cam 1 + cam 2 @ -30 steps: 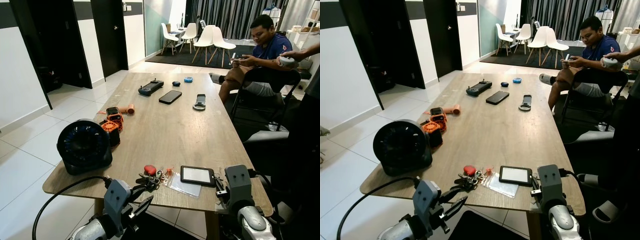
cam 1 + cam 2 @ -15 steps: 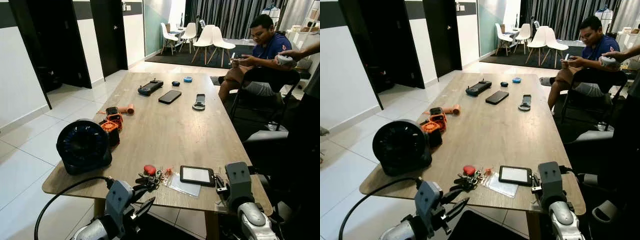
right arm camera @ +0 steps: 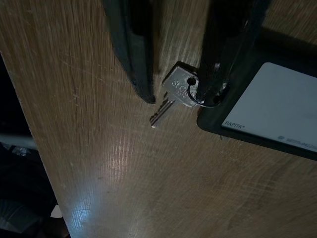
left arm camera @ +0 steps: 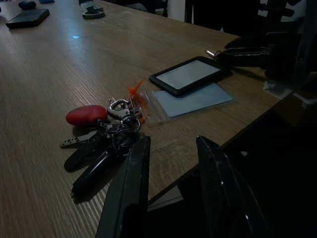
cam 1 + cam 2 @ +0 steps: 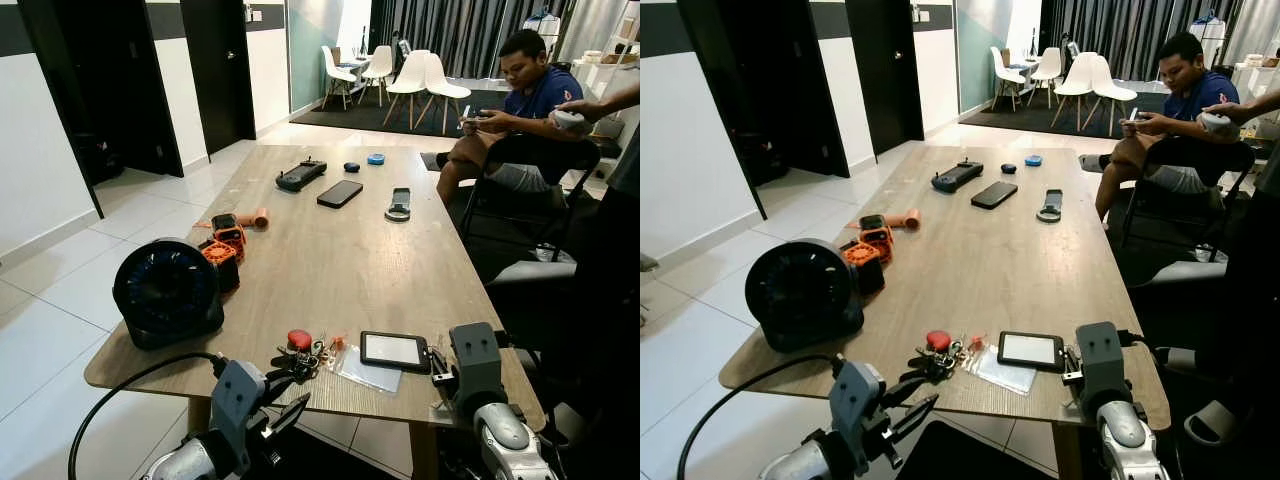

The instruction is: Hang keys on a hook

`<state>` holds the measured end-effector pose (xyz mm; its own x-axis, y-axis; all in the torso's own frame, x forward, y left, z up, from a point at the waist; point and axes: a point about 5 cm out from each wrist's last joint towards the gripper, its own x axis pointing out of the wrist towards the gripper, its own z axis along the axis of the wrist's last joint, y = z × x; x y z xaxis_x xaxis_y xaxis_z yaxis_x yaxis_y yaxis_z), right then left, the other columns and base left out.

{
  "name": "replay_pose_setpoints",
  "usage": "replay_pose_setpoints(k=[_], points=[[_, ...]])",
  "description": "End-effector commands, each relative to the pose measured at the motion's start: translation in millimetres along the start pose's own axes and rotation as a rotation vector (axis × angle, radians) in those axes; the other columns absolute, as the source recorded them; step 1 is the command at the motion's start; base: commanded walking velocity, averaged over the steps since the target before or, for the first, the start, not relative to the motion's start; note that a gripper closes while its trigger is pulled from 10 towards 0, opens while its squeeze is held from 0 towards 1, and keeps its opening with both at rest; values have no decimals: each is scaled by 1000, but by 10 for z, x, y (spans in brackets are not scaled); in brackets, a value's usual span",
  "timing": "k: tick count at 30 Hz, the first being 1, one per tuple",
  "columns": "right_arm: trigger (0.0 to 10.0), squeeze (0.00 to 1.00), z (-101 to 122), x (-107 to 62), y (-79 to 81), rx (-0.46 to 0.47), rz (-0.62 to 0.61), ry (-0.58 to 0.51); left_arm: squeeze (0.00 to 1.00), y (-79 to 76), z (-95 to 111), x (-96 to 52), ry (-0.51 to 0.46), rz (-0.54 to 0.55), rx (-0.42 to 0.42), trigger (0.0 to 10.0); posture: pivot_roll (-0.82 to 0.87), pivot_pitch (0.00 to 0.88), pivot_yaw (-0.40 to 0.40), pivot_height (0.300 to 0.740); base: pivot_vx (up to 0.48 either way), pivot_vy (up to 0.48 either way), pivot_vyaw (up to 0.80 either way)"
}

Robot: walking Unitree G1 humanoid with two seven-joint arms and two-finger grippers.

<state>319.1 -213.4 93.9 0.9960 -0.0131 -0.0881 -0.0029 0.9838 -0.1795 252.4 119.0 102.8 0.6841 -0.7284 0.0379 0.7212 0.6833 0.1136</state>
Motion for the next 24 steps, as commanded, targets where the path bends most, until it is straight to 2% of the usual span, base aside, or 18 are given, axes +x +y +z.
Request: replay_pose_setpoints(k=[1,2,3,16,18,20,21,22,23,24], points=[[2745,0,-26,1,-7,15,-5,8,0,-15,-13,-10,9,0,-3,10000,45,78,20,740,0,0,0],[275,0,-26,2,-3,19,-4,7,0,-13,-12,-12,9,1,-3,10000,45,77,20,740,0,0,0],[0,0,-26,2,-1,24,-4,6,0,-11,-12,-12,9,1,-3,10000,45,77,20,740,0,0,0],[0,0,-14,7,-8,33,-5,-3,0,-3,-18,-16,13,0,-1,10000,45,71,22,740,0,0,0],[39,0,112,26,-33,37,-18,-61,0,11,-20,-21,14,1,4,10000,45,64,24,740,0,0,0],[39,0,147,30,-40,40,-22,-79,0,14,-20,-23,15,1,4,10000,45,64,24,740,0,0,0],[2510,0,240,36,-52,45,-27,-123,0,21,-19,-25,15,2,6,10000,45,64,24,740,0,0,0],[3647,0,371,48,-71,48,-36,-183,0,31,-17,-26,17,1,10,10000,44,60,25,740,0,0,0],[3647,0,371,48,-71,48,-36,-183,0,31,-17,-26,17,1,10,10000,44,60,25,740,0,0,0],[5059,0,475,53,-86,50,-44,-230,0,39,-15,-27,17,1,13,10000,44,60,25,740,0,0,0]])
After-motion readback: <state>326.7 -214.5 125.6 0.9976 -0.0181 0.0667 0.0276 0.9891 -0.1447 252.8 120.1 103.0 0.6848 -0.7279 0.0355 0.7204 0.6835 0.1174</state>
